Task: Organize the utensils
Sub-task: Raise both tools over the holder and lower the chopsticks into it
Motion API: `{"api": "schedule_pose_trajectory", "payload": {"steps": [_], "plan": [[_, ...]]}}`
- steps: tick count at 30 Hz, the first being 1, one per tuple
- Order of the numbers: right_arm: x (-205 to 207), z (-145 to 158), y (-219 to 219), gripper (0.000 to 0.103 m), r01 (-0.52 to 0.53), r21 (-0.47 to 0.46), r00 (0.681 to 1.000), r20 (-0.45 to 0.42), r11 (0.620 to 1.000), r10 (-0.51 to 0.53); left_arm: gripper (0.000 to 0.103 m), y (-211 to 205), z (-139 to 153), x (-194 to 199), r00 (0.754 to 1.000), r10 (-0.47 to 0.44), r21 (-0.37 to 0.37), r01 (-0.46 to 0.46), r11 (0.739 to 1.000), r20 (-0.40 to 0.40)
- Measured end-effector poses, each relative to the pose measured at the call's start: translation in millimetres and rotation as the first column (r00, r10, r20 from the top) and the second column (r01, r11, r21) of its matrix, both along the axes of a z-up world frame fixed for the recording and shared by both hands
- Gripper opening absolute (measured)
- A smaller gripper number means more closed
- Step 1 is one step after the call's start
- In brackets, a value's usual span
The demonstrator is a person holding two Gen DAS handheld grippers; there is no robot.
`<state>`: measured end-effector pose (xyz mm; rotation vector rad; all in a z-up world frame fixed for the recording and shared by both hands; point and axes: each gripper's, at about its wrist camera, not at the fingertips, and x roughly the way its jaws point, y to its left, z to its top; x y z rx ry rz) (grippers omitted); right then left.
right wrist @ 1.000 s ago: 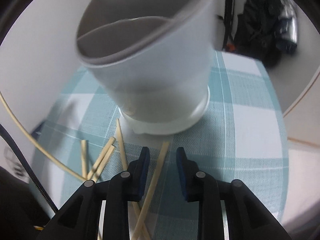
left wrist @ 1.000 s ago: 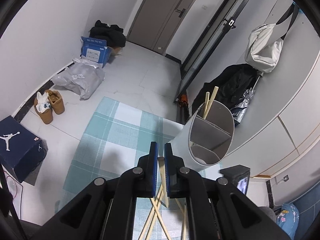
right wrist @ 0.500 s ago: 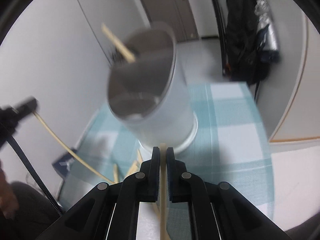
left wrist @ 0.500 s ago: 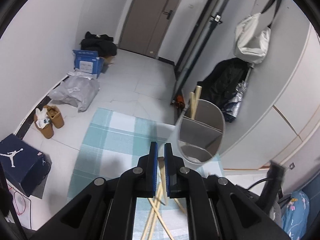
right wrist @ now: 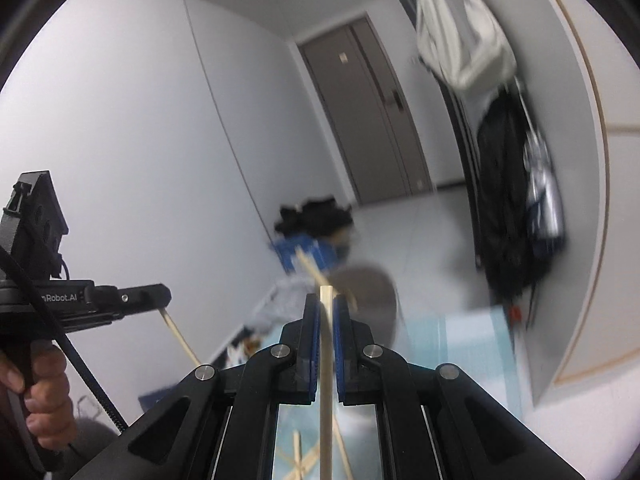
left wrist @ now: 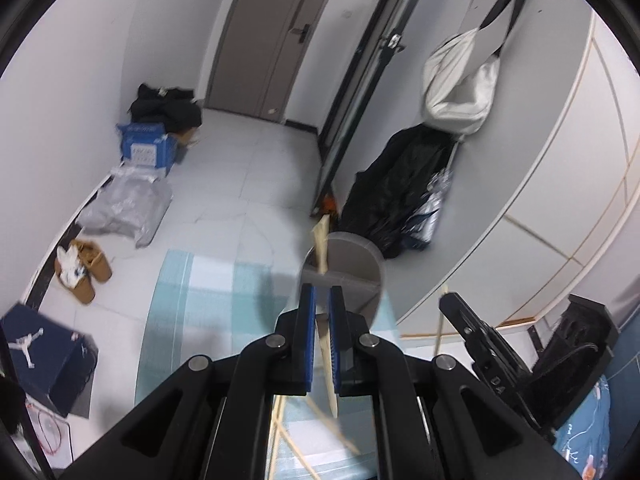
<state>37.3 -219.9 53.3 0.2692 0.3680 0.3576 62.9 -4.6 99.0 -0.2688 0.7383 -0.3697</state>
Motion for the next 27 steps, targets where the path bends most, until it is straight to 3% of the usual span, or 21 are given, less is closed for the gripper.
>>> {"api": "schedule_pose_trajectory", "payload": {"steps": [6,13,17,27], "plan": [[34,46,2,0.006,0.0,-0.042,0.988,0.156,0.999,0.006,0.003,-13,53,10,0.993,-0.036,0.015,0.034,0.999,0.112],[72,80,-2,0.006,-0.01,-0.028,0.956,0.292,1.0,0.018,0.003,-14,81,44,0.985,-0.02,0.002,0.02,1.0,0.169],[101,82,-4,0.006,-0.018,-0.018,0.944,0.33,1.0,0.023,0.003,-16,77,59,0.984,-0.009,0.004,0.008,1.0,0.178],[149,54,9,0.006,-0.042,-0.011,0.939,0.342,0.999,0.043,0.003,-13,39,104,0.997,0.012,-0.027,-0.01,1.0,0.074]]}}
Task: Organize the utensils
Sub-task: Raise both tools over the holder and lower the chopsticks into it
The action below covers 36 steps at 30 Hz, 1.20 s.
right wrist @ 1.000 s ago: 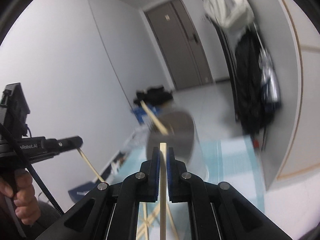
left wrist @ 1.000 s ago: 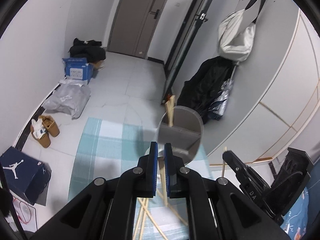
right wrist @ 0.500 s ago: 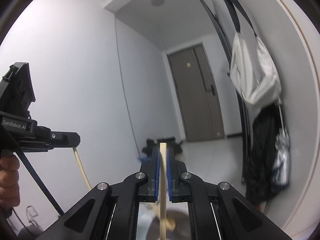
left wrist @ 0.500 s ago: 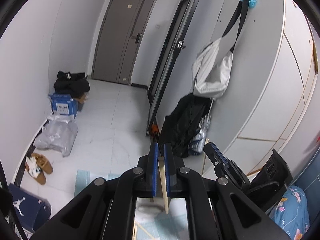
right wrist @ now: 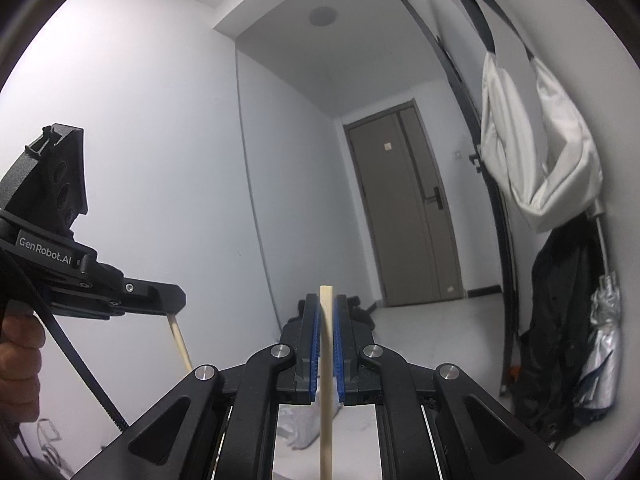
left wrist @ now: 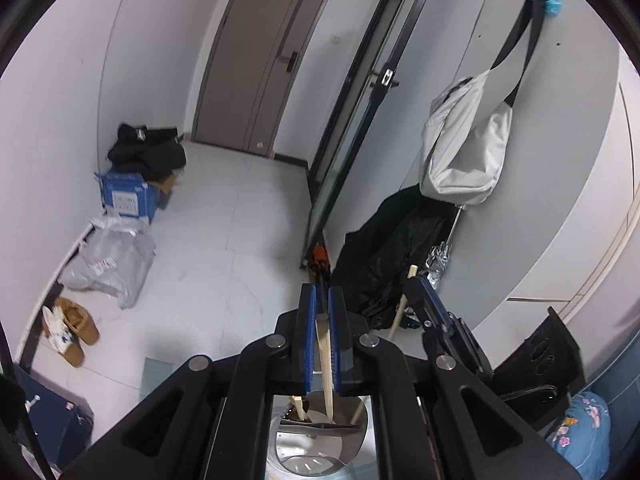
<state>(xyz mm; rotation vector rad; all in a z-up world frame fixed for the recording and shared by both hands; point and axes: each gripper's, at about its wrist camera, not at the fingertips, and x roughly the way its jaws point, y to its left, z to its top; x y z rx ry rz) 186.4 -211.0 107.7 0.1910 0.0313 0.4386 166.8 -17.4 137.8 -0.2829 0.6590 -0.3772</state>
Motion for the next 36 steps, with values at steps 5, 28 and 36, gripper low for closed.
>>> {"api": "schedule_pose_trajectory", "payload": {"steps": [5,28,36], "plan": [[12,-18,-1,0.006,0.002,-0.016,1.0,-0.017,1.0,-0.002,0.003,-2,-14,12,1.0,0.0,-0.003,0.0,1.0,-0.025],[-22,-44,-22,0.006,-0.071,-0.113,0.995,-0.079,0.991,0.062,0.003,-37,-48,16,0.992,-0.08,0.125,0.092,0.988,-0.098],[-40,-56,-16,0.009,-0.126,-0.174,0.983,-0.153,0.977,0.1,0.003,-41,-55,11,0.982,-0.126,0.105,0.142,0.984,-0.143]]}}
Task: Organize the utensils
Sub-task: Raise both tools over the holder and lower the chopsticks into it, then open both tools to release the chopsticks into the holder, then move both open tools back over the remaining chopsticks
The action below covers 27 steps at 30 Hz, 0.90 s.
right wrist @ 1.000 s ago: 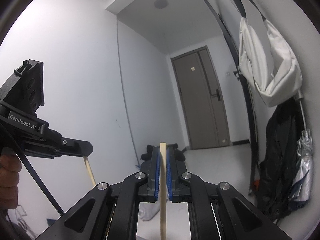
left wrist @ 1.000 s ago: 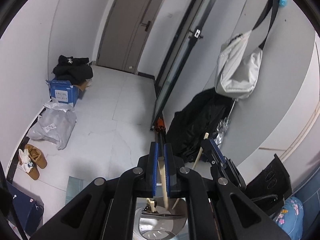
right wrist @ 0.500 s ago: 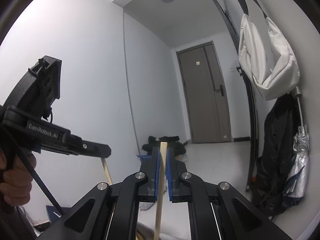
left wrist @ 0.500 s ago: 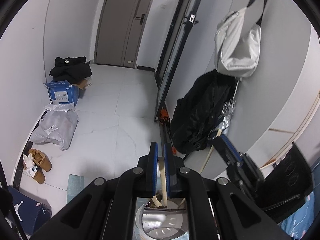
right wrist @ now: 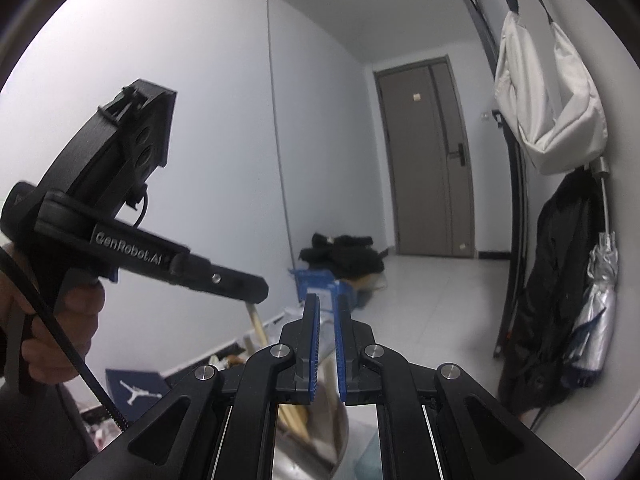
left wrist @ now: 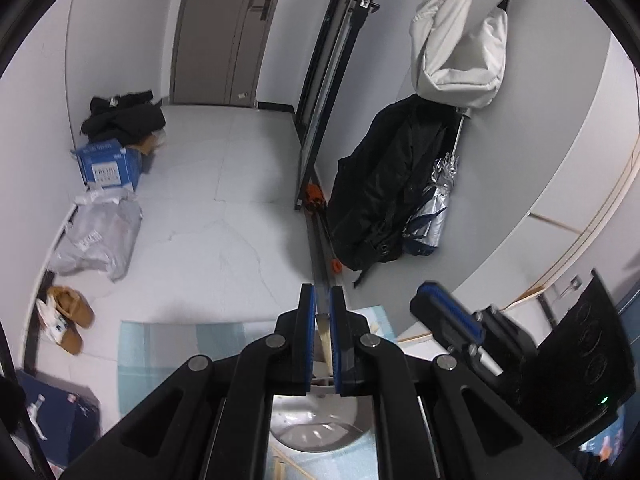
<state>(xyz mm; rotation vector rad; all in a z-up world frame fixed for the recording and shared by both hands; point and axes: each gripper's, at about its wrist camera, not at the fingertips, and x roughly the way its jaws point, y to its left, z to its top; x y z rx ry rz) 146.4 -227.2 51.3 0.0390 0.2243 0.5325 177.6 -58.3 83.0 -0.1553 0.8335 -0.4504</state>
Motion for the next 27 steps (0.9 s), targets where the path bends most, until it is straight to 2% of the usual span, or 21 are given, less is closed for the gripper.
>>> {"api": "schedule_pose_trajectory", "payload": {"steps": [2,4,6,7,8,9,12,14,19,21,27], "plan": [[-3,-2,0,0.009,-0.017,-0.004,0.999,-0.037,1.0,0.016,0.006,2,0,-1,1.0,0.02,-0.002,-0.02,1.0,-0.008],[-6,-3,-2,0.011,-0.011,-0.019,0.998,-0.067,1.0,0.01,0.014,3,1,-1,1.0,0.021,0.004,-0.02,1.0,-0.022],[-16,-3,-10,0.014,0.01,-0.007,0.997,-0.075,1.0,-0.011,0.03,6,4,-5,0.999,0.051,0.023,-0.051,0.998,-0.008],[-20,-2,-15,0.02,0.025,0.003,0.996,-0.082,1.0,-0.025,0.037,8,6,-8,0.998,0.068,0.028,-0.068,0.997,0.006],[-24,0,-19,0.023,0.041,0.013,0.995,-0.088,0.999,-0.039,0.052,11,8,-11,0.996,0.083,0.029,-0.083,0.996,0.015],[-30,2,-24,0.029,0.055,0.025,0.995,-0.089,0.998,-0.052,0.062,14,10,-15,0.994,0.107,0.028,-0.107,0.994,0.028],[-45,10,-34,0.041,0.084,0.039,0.992,-0.096,0.996,-0.08,0.073,22,16,-31,0.982,0.176,0.033,-0.179,0.983,0.072],[-53,15,-34,0.043,0.078,0.034,0.991,-0.109,0.996,-0.074,0.077,21,19,-42,0.974,0.21,0.066,-0.216,0.974,0.089],[-77,28,-34,0.066,0.093,0.053,0.992,-0.091,0.994,-0.088,0.079,18,24,-71,0.965,0.226,0.09,-0.239,0.967,0.135],[-88,31,-32,0.068,0.095,0.064,0.992,-0.083,0.993,-0.09,0.087,19,25,-83,0.954,0.248,0.101,-0.267,0.958,0.169],[-113,35,-16,0.076,0.094,0.041,0.992,-0.09,0.995,-0.09,0.097,28,25,-111,0.918,0.299,0.114,-0.337,0.935,0.259]]}}
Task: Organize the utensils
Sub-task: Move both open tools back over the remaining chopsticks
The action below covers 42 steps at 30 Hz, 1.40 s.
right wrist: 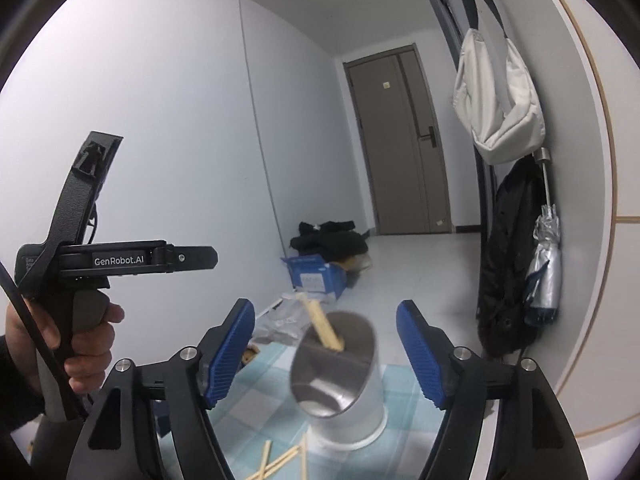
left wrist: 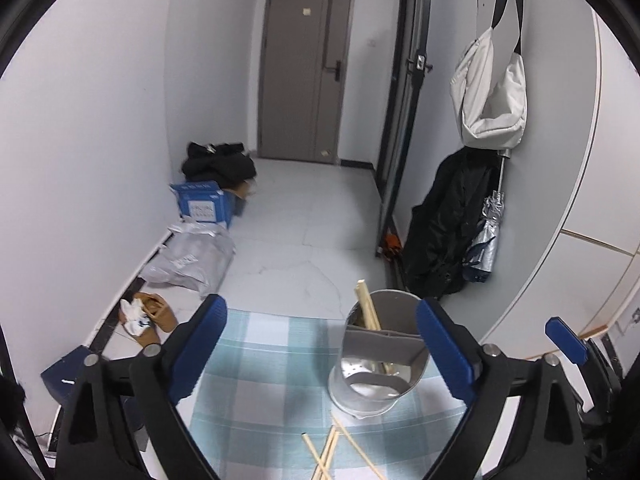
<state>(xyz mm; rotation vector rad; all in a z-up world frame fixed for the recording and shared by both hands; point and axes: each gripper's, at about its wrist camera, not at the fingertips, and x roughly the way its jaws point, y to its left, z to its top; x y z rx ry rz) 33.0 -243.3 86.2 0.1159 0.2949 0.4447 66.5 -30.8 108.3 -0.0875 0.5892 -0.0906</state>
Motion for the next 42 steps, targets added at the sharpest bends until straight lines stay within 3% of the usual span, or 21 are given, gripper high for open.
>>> {"api": "schedule_pose_trajectory", "payload": {"steps": [2,11,21,31,37,42], "plan": [[-8,-2,6,0.078,0.0,-0.006,1.0,-0.007,1.0,0.0,0.102,3,-3,-10,1.0,0.019,0.008,-0.019,1.0,0.025],[-38,-18,30,0.085,-0.013,-0.025,1.0,-0.026,1.0,0.012,0.102,13,-22,-33,0.996,0.07,0.041,-0.072,0.997,0.062],[-38,-49,42,0.09,0.0,-0.064,0.994,-0.112,0.998,-0.008,0.102,29,-62,-44,0.994,0.113,0.017,-0.113,0.993,0.015],[-26,-85,55,0.09,-0.006,-0.141,0.976,-0.216,0.99,-0.025,0.102,46,-109,-34,0.987,0.131,-0.046,-0.136,0.99,-0.097],[-9,-116,62,0.09,-0.019,-0.191,0.939,-0.339,0.981,-0.047,0.102,53,-132,-26,0.977,0.132,-0.046,-0.142,0.989,-0.168],[9,-142,71,0.089,-0.063,-0.212,0.901,-0.433,0.975,-0.036,0.102,70,-152,-14,0.955,0.13,-0.101,-0.162,0.982,-0.267]]}}
